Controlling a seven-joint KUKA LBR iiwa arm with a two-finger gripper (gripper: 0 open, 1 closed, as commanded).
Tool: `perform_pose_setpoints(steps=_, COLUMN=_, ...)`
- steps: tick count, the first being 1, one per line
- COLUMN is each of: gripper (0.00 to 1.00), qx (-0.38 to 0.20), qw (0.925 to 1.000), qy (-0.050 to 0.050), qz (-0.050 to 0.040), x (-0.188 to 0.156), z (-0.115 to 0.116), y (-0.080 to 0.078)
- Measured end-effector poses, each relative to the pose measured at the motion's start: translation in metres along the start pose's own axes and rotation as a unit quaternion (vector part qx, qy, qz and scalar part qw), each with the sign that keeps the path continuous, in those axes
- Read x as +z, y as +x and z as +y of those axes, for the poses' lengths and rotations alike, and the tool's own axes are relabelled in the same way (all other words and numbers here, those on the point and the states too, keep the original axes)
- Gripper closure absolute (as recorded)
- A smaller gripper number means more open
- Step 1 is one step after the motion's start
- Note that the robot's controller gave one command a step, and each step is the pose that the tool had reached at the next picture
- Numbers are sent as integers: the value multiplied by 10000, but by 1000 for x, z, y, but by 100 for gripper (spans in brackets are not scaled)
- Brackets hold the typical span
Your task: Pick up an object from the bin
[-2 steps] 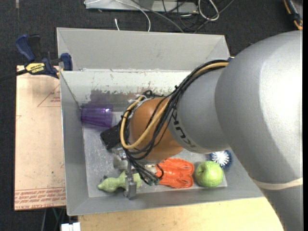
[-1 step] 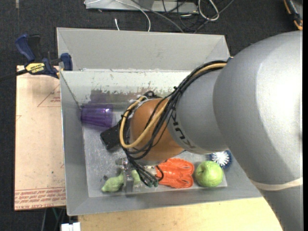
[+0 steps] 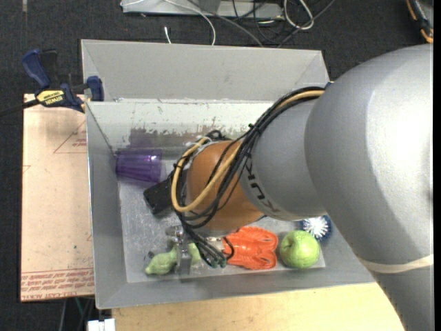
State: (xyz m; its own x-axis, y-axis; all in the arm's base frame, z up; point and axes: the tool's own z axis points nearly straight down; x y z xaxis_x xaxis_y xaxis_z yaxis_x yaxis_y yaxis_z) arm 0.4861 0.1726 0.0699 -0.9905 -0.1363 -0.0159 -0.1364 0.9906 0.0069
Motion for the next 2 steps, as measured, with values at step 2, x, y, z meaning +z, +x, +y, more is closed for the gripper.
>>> perform_pose_setpoints(steps=2, gripper=100, qx=11, qw=10000, qy=-1, qz=7, x=-29, z=0, y=0)
